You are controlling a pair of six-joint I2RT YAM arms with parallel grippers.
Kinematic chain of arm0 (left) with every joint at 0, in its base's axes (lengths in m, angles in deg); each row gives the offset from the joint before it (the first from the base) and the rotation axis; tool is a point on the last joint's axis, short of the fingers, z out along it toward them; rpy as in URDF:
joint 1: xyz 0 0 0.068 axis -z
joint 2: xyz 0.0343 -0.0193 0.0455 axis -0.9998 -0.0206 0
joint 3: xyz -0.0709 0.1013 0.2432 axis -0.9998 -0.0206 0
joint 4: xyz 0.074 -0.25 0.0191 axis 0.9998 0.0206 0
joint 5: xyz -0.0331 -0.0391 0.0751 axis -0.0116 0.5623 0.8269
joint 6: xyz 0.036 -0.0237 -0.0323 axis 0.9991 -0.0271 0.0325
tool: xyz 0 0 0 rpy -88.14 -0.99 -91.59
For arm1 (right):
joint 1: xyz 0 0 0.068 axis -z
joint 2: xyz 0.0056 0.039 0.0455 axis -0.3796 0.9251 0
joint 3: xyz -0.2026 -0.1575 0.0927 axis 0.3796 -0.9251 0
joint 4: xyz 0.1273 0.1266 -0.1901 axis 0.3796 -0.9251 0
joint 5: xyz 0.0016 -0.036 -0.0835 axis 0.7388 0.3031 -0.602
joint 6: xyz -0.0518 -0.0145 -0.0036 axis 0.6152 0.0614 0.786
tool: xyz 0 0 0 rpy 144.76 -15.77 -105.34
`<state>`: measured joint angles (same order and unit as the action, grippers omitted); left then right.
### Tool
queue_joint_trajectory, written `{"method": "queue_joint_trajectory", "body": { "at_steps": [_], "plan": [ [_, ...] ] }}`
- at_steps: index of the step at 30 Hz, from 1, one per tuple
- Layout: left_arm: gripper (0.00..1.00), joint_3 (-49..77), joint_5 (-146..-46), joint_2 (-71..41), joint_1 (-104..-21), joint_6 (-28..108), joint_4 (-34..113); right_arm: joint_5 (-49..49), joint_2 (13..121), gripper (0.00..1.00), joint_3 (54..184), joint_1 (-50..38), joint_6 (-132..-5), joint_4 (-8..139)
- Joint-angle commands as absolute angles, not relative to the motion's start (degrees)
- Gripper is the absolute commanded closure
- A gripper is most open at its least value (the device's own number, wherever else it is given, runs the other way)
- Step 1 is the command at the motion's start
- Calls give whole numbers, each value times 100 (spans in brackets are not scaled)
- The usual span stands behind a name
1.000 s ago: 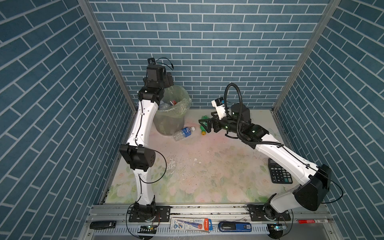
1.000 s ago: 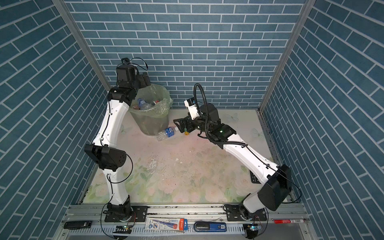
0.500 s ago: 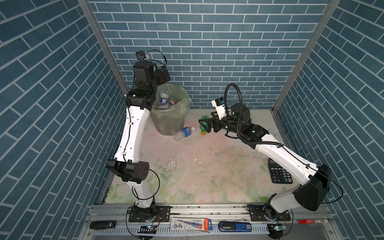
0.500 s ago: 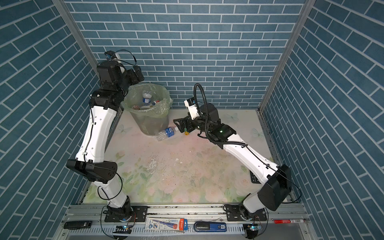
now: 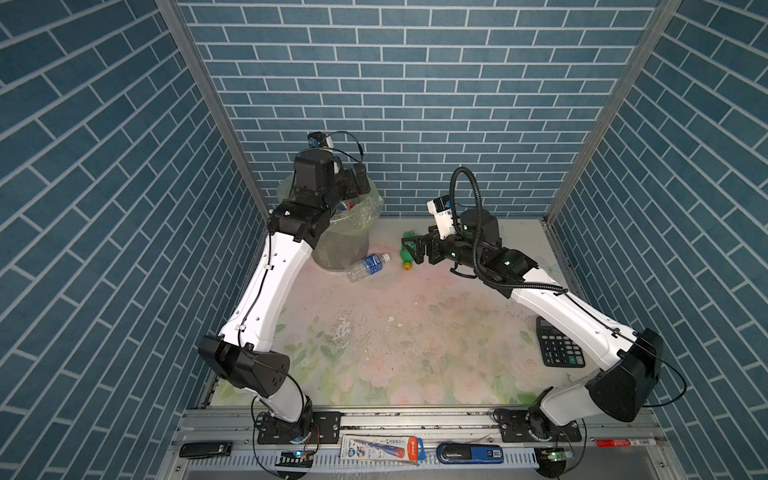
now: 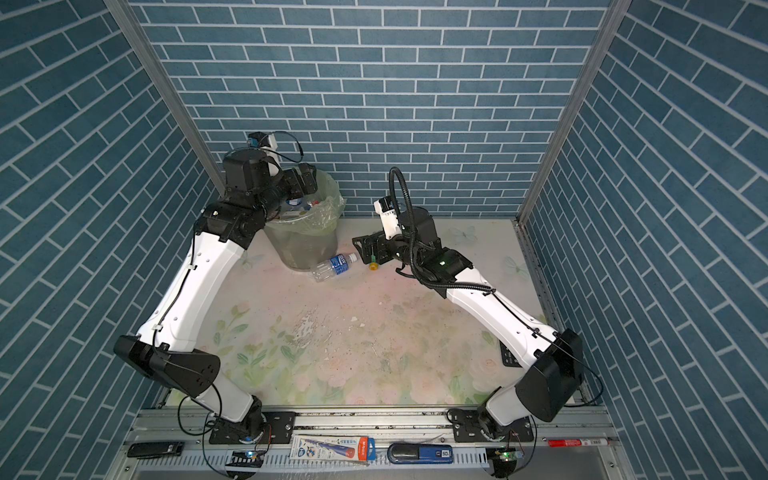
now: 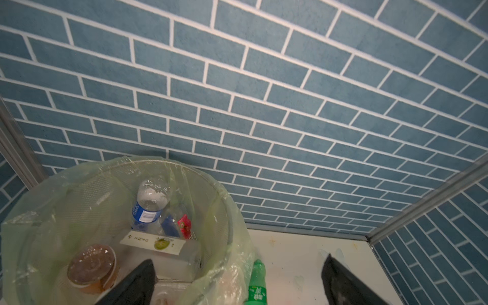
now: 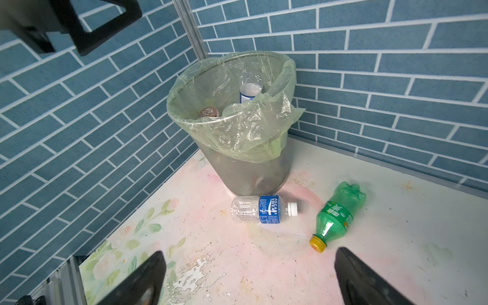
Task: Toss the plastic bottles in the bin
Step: 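Lower the left gripper while the right gripper moves toward the green soda bottle, then lower the right gripper around the green soda bottle and close it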
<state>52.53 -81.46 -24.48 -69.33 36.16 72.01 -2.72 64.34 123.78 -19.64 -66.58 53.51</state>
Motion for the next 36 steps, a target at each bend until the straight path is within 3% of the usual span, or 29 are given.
{"method": "queue_joint_trajectory", "body": {
  "at_steps": [1, 7, 16, 25, 36],
  "plan": [
    [1, 4967, -8283, -2197, -6683, 3488, 7086, -798, 6359, 1, 12320, -1909, -6752, 4949],
    [1, 3857, -8372, -1257, -6259, 3267, 6853, -1180, 6411, 1, 11918, -1661, -7058, 4901],
    [1, 1855, -8215, -58, -5418, 3121, 6381, -1098, 6953, 1, 10765, -1271, -7525, 6152],
    [1, 333, -8190, 329, -4870, 2773, 5286, -1018, 8144, 1, 11418, -1267, -7383, 6037],
    [1, -136, -8197, 273, -4777, 2629, 5192, -987, 9525, 5, 12707, -1266, -7627, 5935]
  ]
}}
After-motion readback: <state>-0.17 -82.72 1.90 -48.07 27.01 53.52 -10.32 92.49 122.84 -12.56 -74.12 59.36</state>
